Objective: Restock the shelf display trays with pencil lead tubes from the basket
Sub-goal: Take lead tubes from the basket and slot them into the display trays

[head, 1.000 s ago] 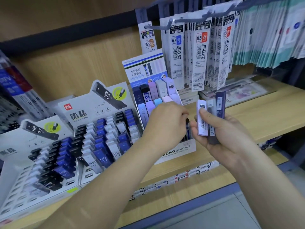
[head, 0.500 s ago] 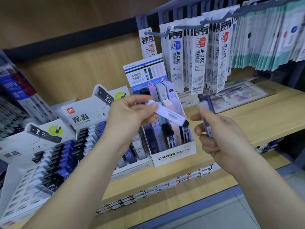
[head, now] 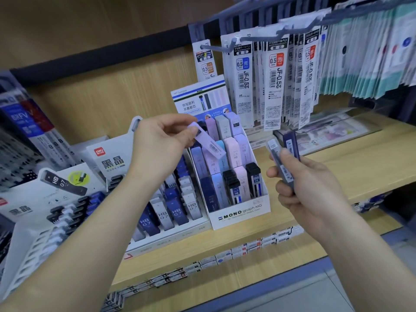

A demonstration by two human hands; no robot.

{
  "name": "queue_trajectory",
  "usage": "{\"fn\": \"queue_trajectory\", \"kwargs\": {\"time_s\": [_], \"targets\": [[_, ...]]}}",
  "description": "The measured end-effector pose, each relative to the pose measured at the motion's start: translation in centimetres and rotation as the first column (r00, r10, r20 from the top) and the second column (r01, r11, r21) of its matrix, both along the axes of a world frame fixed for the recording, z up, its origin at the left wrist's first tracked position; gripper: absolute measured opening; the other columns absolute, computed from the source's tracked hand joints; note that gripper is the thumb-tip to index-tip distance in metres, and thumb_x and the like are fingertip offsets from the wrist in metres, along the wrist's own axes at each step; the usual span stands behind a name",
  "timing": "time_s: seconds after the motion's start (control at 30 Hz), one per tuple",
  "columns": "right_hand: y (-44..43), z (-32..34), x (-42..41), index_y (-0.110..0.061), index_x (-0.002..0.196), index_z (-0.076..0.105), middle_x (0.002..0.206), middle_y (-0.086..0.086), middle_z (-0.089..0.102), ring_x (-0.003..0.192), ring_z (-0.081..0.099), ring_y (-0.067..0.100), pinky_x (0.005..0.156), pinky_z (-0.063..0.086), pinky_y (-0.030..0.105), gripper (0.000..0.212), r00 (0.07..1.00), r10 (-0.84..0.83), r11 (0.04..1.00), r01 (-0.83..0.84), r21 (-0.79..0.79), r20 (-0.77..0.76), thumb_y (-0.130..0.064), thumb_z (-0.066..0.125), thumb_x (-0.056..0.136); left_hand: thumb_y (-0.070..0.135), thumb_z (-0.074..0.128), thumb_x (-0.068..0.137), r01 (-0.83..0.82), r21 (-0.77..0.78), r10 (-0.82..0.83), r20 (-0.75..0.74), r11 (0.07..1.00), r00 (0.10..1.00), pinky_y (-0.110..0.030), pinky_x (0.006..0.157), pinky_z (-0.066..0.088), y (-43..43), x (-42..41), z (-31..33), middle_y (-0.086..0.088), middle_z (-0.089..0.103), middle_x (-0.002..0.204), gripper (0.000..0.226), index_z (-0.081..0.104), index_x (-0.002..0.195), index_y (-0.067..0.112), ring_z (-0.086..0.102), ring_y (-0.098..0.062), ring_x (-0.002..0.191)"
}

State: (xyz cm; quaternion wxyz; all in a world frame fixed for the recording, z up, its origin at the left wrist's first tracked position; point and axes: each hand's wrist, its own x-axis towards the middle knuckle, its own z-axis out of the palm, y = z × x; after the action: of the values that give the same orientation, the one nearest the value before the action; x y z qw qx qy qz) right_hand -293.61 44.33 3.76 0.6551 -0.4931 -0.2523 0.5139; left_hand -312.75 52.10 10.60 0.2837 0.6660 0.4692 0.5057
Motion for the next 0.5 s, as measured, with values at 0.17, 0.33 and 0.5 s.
{"fn": "queue_trajectory", "kwargs": {"time_s": [0.17,0.33,0.5], "targets": [[0.5,-0.5,-0.5,-0.005,0.102,0.065,0.081,0.006,0.062,0.061,0.052,0.013,0.051,0.044,0.021,0.013,0.999,0.019,1.000,-0.018,0.025,-0.040,-0.015,0.058,0.097,0.003,0.068,0.086,-0.072,0.047,0.071,0.022,0.996,0.997,-0.043,0.071,0.059,0.3,-1.9,1.3,-0.013,0.072,0.081,0.014,0.072,0.085,0.017,0.067,-0.031,0.069],[0.9,-0.7,-0.8,-0.002,0.100,0.065,0.082,0.009,0.064,0.067,0.060,0.015,0.060,0.053,0.025,0.013,0.996,0.000,0.999,0.004,0.048,-0.091,0.001,0.053,0.096,0.005,0.070,0.083,-0.078,0.056,0.083,-0.104,0.995,0.991,-0.039,0.078,0.058,0.1,-2.7,0.6,-0.003,0.074,0.078,0.017,0.072,0.080,0.022,0.070,-0.030,0.075],[0.8,-0.4,-1.4,-0.005,0.100,0.064,0.077,0.008,0.070,0.057,0.064,0.015,0.046,0.050,0.022,0.011,0.998,0.016,0.998,-0.013,0.056,-0.060,-0.011,0.055,0.099,0.007,0.071,0.083,-0.025,0.083,0.035,-0.126,0.996,0.991,-0.049,0.079,0.056,-1.2,-2.2,0.5,0.001,0.072,0.077,0.018,0.072,0.079,0.025,0.069,-0.027,0.073]]}}
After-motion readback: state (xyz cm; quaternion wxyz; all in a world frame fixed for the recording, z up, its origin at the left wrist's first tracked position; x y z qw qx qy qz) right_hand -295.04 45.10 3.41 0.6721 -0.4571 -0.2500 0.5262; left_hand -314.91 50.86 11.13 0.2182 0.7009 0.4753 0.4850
